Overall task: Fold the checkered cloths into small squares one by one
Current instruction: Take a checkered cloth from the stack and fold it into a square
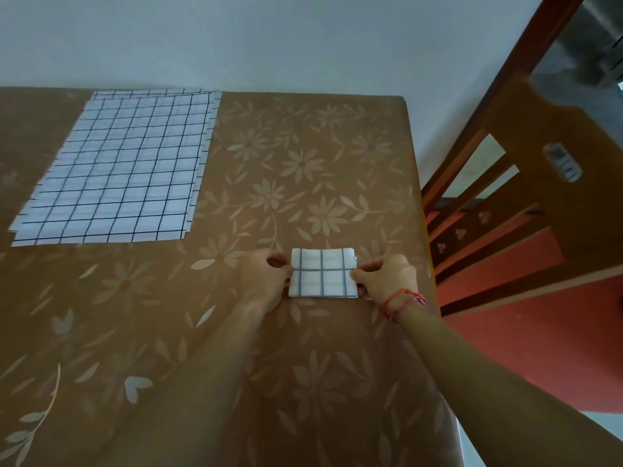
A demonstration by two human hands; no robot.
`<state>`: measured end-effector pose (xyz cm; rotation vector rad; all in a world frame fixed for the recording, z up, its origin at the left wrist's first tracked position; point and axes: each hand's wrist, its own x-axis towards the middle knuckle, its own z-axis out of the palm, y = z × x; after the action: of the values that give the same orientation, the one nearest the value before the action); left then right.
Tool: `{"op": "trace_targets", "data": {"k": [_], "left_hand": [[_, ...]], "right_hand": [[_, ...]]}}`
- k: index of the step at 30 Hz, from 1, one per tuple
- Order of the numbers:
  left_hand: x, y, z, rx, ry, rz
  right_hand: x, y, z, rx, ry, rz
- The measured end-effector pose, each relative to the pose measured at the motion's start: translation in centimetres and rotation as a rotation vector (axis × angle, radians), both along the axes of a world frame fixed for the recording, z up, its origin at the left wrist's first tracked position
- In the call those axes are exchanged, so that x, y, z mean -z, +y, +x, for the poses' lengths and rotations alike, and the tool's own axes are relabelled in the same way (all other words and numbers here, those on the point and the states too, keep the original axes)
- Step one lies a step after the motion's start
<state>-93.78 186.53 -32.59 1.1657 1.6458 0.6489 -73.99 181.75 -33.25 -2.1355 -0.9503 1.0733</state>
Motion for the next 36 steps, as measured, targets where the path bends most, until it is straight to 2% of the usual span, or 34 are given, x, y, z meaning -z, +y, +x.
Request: {"op": "trace_targets", "data": {"k": [3,6,14,19,23,27,29,31,32,34,36], "left_hand": [[0.4,-0.2,-0.6,-0.043,-0.012,-0.013],[0.4,-0.4,-1.0,-0.124,-0.117,-0.062],[0.7,-1.5,-0.6,-0.169,-0.259,-0.167],[0.8,-1.9,-0.6,-0.201,-0.271,-0.14],[1.2,-1.3,-0.9,-0.173,-0.206,-0.13],[1.3,-1.0,-1.1,-0.072,-0.104,-0.117],[0.4,-1.5,-1.4,0.066,0.131,0.117],[-0.4,-2.2,-2.0,0.257,0.394,0.456],[-0.2,-2.4,-2.2,0.376,0.463,0.548],[0.9,-2.8,-2.5,0.588,0.524,0.59],[2.5,-2.8,-2.3,0.704,0.539,0.64]], "right_hand": [[0.0,-0.2,0.2,0.038,0.004,0.027],[0.0,-0.7,0.3,0.114,0.051,0.05],[-0.2,-0.5,-0.2,0.257,0.351,0.044],[-0.3,0.2,-0.3,0.229,0.369,0.034],[-0.5,-0.4,-0.7,0.198,0.343,0.034],[-0.8,-1.4,-1.1,0.148,0.259,0.035],[-1.7,-1.8,-1.4,0.103,0.162,0.076],[-2.4,-2.2,-1.5,-0.022,-0.11,0.179],[-2.5,-2.4,-1.7,-0.104,-0.254,0.273],[-2.0,-2.7,-2.9,-0.282,-0.465,0.419],[-0.6,-2.3,-4.5,-0.483,-0.586,0.465]]}}
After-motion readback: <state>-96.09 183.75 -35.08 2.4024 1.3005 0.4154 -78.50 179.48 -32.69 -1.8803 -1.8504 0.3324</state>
